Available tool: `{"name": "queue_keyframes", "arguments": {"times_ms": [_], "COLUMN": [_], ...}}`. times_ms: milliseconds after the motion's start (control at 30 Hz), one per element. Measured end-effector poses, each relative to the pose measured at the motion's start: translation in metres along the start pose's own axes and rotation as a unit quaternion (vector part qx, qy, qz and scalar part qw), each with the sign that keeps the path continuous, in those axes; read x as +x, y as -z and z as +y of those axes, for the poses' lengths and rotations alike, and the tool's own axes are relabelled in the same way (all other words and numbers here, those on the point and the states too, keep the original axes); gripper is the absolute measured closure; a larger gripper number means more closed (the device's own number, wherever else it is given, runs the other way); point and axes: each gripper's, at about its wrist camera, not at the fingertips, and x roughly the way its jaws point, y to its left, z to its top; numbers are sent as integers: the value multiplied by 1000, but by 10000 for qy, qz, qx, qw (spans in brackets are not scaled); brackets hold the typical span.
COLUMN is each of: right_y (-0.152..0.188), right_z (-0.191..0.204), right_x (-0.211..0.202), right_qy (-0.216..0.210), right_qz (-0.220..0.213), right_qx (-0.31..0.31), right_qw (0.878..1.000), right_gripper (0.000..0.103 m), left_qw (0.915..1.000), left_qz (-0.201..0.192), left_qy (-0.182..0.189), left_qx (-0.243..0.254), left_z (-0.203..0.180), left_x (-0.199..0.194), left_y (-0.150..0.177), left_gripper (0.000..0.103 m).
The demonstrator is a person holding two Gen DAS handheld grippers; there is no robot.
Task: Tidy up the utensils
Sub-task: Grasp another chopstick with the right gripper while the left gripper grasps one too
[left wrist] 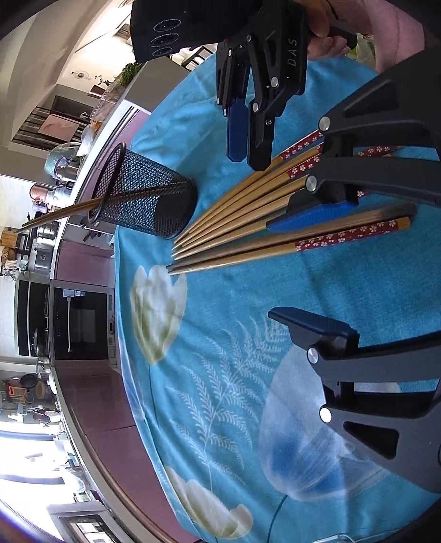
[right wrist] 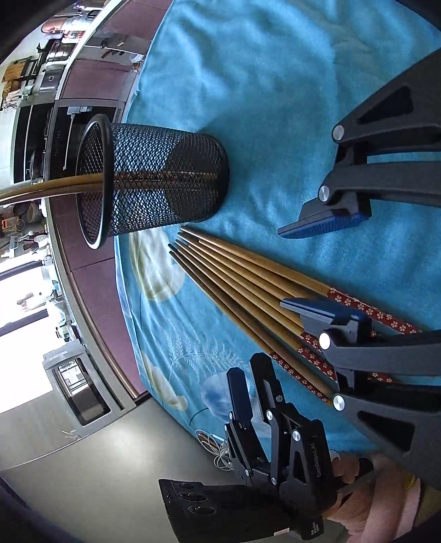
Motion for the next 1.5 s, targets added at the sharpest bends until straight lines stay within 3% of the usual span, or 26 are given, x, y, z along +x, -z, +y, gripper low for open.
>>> {"name": "queue_keyframes", "arguments": {"times_ms": [533, 900, 1133, 1300, 1500], "right_y": [0, 1, -2, -4, -7], "right_z": [1, -3, -2, -2, -1], "right_x": [3, 2, 3, 5, 9], "right_qy": [194, 314, 326, 362, 391], "right_qz": [71, 91, 100, 110, 128], "right_qx": [-35, -55, -42, -49, -84], "right_qw": [9998, 9995, 9994, 9993, 9991], "right_gripper": [78, 78, 78, 78, 78], "left_qw": [9987, 9978, 9949, 9961, 9985], "left_qz": [244, 331, 445, 244, 310], "left_qy": [372, 466, 808, 726, 427], "left_qx": [-245, -333, -403, -434, -177], "left_z": [-7, -14, -20, -14, -15], "left_x": [0, -1, -5, -7, 7], "left_y": [9, 17, 23, 12, -2], "left_gripper": [90, 89, 88, 87, 87]}}
